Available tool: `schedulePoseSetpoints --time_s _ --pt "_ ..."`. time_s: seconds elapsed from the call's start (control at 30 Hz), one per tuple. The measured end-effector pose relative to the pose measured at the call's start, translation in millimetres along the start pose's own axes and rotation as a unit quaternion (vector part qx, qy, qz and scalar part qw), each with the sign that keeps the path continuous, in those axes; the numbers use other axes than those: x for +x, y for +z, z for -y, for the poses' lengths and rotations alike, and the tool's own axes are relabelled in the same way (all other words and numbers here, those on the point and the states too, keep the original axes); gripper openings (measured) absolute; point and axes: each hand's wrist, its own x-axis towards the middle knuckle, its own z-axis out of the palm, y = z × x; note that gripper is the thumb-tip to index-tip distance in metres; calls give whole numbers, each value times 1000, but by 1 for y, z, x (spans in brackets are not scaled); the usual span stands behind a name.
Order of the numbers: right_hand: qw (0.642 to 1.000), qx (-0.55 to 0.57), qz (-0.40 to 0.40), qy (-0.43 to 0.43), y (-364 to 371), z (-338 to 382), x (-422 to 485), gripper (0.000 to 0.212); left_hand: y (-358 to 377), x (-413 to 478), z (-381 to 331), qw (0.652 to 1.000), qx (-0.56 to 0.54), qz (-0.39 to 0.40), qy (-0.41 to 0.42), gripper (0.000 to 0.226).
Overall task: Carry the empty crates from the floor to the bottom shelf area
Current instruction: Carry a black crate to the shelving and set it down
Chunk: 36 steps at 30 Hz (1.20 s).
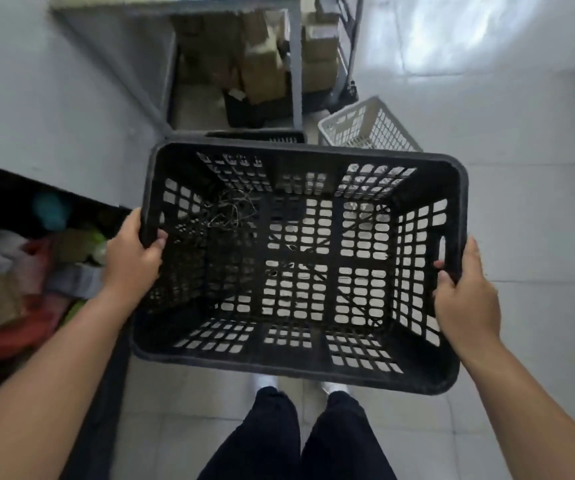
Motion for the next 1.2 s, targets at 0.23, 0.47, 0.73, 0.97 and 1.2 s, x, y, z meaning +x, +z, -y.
schedulePoseSetpoints --time_s 0.23,0.47,0.73,0.97,1.2 --pt "980 24 95 -172 -7 118 -32 62 -145 -151 44 975 -21 -150 -163 42" --pt "905 -12 206 -373 8 222 -119 64 -204 -391 84 882 -5 -304 -361 33" --pt "762 -88 330 -550 55 285 -342 66 -220 -696 92 713 -61 -466 -520 43" --pt "627 -97 421 -649 100 263 -590 63 -217 -940 62 562 -22 -540 -626 34" --pt "465 -96 482 -737 120 218 -796 65 -191 -1105 18 404 -5 -576 -711 36"
